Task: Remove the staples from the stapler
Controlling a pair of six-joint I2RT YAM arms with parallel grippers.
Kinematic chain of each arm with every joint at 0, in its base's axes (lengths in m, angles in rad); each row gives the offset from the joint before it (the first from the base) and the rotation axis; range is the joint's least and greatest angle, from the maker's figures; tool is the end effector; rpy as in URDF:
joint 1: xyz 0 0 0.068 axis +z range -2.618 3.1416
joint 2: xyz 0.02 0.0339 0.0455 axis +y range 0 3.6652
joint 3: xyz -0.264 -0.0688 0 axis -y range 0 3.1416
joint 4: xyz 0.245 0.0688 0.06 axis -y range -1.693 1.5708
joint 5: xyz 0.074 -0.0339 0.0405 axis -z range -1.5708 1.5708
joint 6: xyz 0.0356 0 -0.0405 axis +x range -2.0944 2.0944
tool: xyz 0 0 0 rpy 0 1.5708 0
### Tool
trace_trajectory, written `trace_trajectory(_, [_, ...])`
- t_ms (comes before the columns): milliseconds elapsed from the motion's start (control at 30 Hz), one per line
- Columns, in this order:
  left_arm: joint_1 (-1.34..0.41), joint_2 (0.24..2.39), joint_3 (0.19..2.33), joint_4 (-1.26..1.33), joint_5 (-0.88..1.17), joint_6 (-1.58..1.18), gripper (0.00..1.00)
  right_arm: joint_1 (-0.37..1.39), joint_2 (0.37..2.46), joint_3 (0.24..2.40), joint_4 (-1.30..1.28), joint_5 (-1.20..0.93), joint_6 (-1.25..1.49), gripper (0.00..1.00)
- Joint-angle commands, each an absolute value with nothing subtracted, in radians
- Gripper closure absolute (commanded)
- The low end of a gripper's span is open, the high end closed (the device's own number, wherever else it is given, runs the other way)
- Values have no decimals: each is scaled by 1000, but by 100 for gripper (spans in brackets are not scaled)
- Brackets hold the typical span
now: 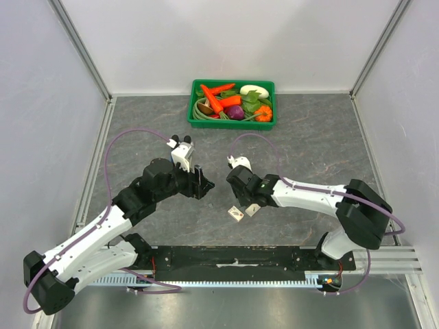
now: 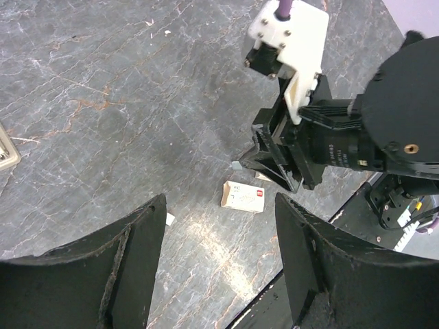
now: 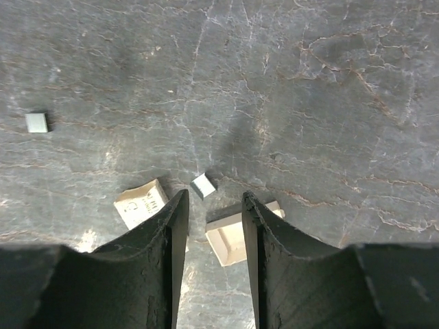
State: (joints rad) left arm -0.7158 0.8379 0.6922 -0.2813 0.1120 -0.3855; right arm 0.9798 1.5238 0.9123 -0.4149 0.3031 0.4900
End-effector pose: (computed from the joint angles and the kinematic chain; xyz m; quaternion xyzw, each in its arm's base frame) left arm 0.1438 -0.1303 0.2882 0.1679 0.8232 -0.3229 0.4359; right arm 0.1752 0.2420 0.1933 -0.1915 0.9336 0.0703 0.2947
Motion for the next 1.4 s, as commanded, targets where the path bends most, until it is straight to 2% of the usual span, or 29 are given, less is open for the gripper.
trace_trajectory(0, [-721, 813, 703, -291, 98, -407, 30, 983, 1569, 943, -376, 316, 468, 56])
trace_trajectory(167, [-721, 811, 703, -295, 95, -405, 30, 988, 1600, 940, -348, 292, 463, 55])
trace_trajectory(433, [-721, 818, 701, -293, 100, -405, 30, 1006, 1646, 945, -342, 279, 445, 48])
trace_trajectory(800, [-721, 818, 698, -291, 100, -407, 30, 1008, 1661, 937, -334, 285, 416, 46])
trace_trajectory(967, [-722, 819, 698, -291, 103, -407, 30, 1008, 1671, 934, -328, 278, 413, 50])
trace_trajectory(1367, [-722, 824, 698, -290, 103, -405, 30, 1008, 1661, 922, -330, 272, 411, 66])
